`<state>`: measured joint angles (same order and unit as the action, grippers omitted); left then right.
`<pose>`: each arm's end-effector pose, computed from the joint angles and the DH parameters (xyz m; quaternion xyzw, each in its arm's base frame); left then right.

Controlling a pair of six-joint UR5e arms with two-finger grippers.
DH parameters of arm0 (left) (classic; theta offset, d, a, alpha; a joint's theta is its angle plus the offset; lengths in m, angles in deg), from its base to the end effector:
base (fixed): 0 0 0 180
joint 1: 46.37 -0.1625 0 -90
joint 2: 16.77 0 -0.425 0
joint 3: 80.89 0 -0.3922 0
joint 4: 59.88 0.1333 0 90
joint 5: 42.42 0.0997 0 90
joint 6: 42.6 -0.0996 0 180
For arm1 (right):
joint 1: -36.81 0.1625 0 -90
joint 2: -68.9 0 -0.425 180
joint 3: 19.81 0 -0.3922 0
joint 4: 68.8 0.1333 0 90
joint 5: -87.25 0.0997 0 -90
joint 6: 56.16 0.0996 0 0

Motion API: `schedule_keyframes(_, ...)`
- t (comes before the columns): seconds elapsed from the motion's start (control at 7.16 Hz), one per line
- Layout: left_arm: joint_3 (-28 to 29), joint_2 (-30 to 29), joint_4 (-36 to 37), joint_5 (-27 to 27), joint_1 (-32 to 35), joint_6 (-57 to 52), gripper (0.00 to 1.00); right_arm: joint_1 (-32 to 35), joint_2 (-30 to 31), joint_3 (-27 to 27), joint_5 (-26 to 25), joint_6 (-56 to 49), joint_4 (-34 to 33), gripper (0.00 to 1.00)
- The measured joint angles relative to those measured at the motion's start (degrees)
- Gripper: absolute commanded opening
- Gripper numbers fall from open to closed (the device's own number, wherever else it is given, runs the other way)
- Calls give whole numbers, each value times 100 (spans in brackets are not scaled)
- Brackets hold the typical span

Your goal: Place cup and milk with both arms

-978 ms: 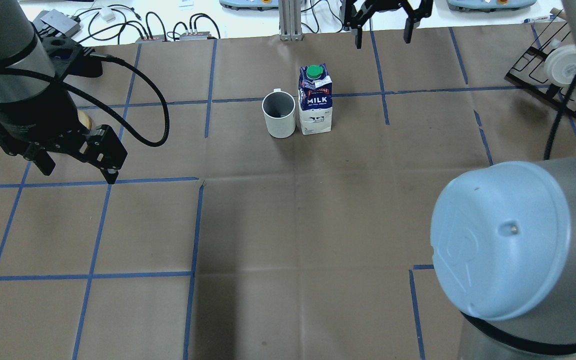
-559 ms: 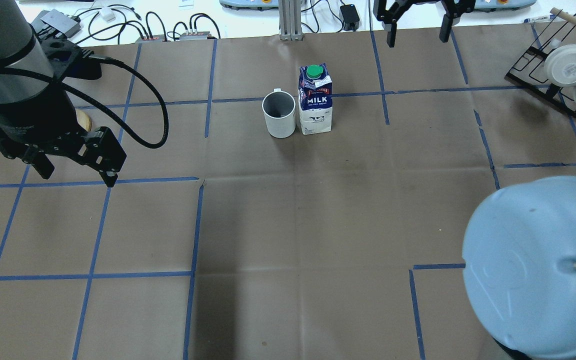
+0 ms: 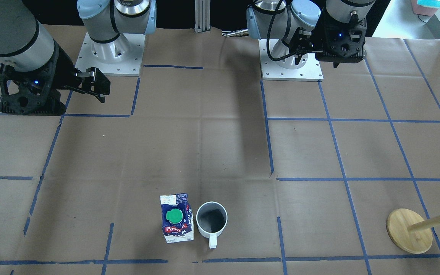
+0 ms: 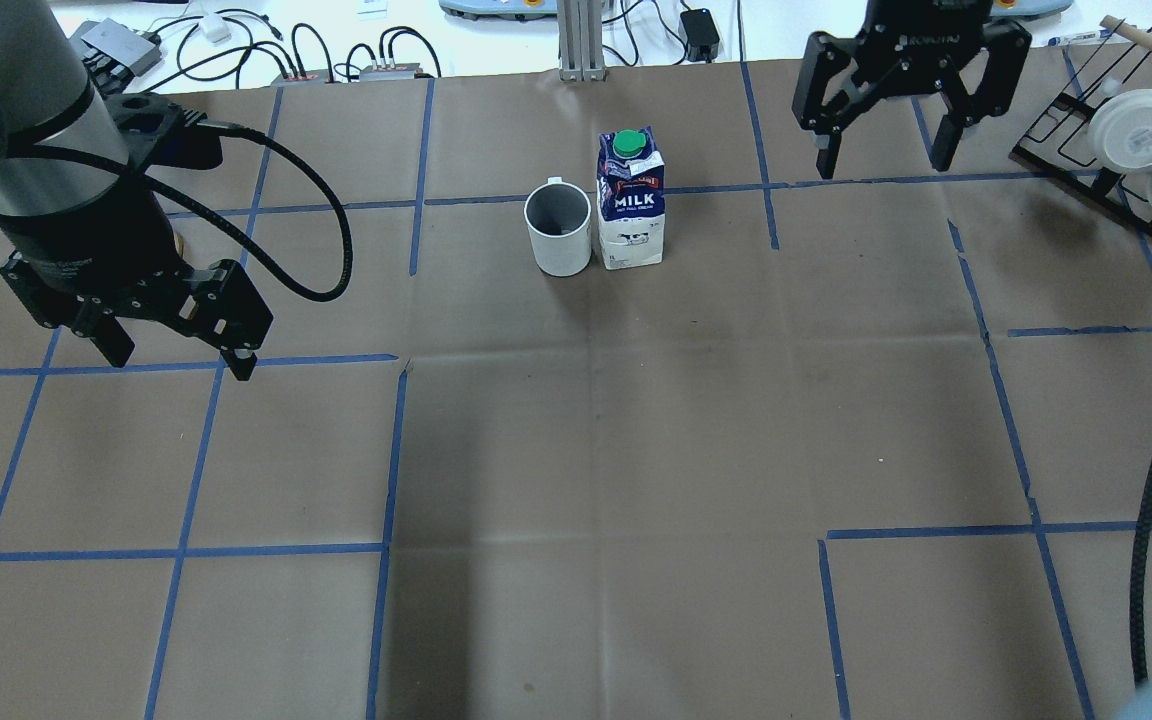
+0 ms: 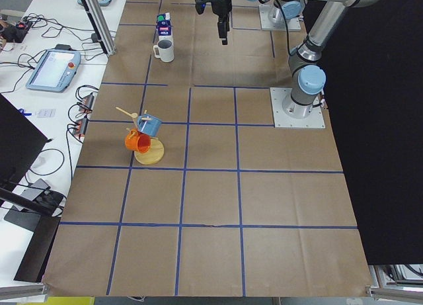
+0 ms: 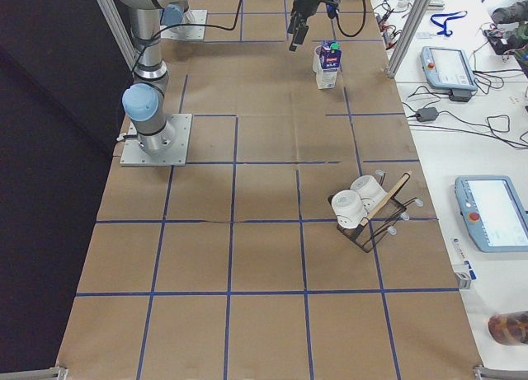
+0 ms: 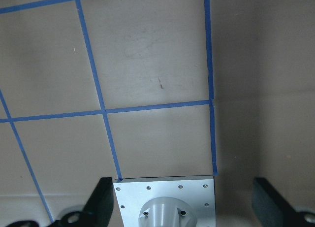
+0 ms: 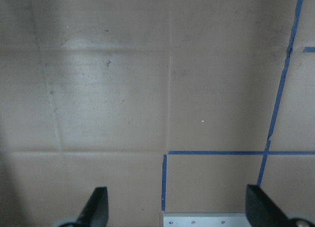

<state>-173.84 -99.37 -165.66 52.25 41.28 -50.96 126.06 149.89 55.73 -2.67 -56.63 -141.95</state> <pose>-0.1081 -0.4193 0.4975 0.0561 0.9927 0.1020 0.0312 0.1264 -0.5367 0.5022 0.0025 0.9951 0.0993 0.0018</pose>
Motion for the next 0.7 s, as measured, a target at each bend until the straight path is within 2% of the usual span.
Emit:
schedule_keyframes(0.14,-4,10,3,-58,3,-1,100,-50,511,739,8,144,-656,100)
schedule_keyframes(0.28,16,10,11,-71,5,-1,100,-57,902,1256,16,353,-1047,100)
schedule_keyframes(0.42,58,10,15,-81,4,2,100,-40,1130,1546,18,495,-1237,100)
schedule_keyframes(0.7,122,-16,22,-107,-4,1,100,81,1229,1665,20,554,-1362,100)
